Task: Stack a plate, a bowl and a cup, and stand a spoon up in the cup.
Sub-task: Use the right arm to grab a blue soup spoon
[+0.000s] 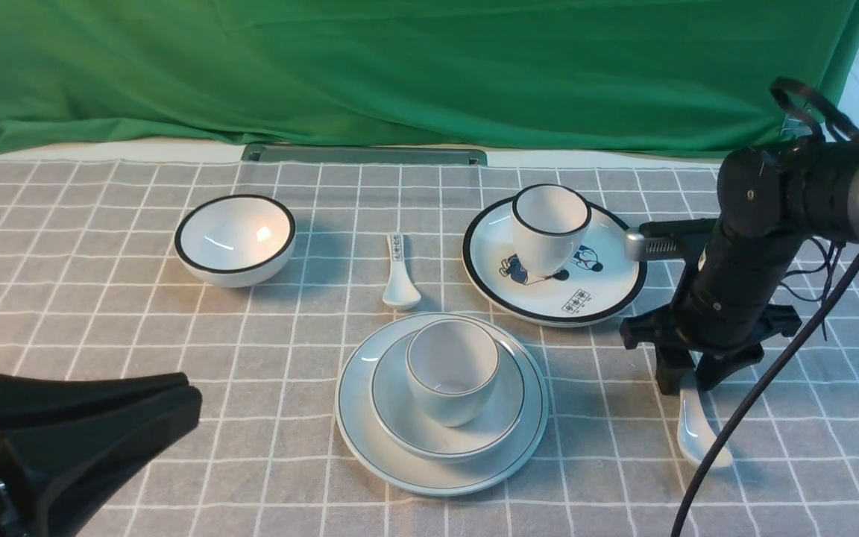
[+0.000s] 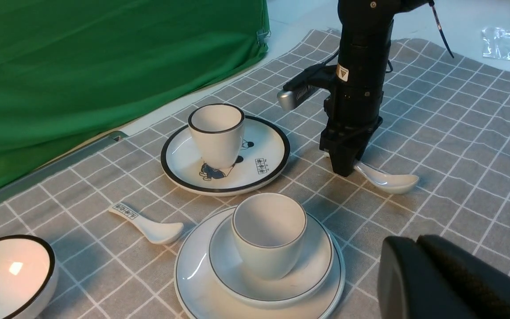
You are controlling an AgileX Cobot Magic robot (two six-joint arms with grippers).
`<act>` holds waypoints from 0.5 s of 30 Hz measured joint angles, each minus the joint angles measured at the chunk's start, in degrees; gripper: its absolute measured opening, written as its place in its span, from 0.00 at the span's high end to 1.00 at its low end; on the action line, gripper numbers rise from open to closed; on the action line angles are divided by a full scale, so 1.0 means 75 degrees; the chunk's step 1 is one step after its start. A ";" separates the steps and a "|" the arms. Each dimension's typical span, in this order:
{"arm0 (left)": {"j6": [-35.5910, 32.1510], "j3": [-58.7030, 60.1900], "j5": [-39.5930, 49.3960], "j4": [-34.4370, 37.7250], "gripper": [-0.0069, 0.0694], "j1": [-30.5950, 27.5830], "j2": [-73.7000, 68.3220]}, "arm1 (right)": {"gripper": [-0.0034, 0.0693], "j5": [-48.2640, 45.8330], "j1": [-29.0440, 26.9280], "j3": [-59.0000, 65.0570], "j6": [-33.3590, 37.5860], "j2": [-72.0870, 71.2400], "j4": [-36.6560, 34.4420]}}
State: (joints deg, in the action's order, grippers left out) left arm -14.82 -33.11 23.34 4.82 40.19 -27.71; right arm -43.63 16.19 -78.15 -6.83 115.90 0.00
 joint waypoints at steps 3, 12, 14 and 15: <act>0.0000 -0.0002 0.0019 0.0000 0.90 0.0000 0.0000 | 0.47 -0.0041 0.0000 -0.0041 0.0000 0.0047 -0.0042; 0.0000 -0.0002 0.0199 0.0000 0.90 0.0000 0.0000 | 0.73 -0.0226 0.0000 -0.0138 0.0572 0.0138 -0.0065; 0.0000 -0.0002 0.0255 0.0000 0.90 0.0000 0.0000 | 0.72 -0.0216 0.0000 -0.0115 0.0614 0.0084 -0.0073; 0.0000 -0.0002 0.0331 0.0000 0.90 0.0000 0.0000 | 0.72 -0.0170 0.0009 -0.0041 0.0628 -0.0001 -0.0073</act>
State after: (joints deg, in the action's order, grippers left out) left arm -14.82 -33.12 25.83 4.82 40.19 -27.71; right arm -44.91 16.25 -78.45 -2.11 115.89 -0.55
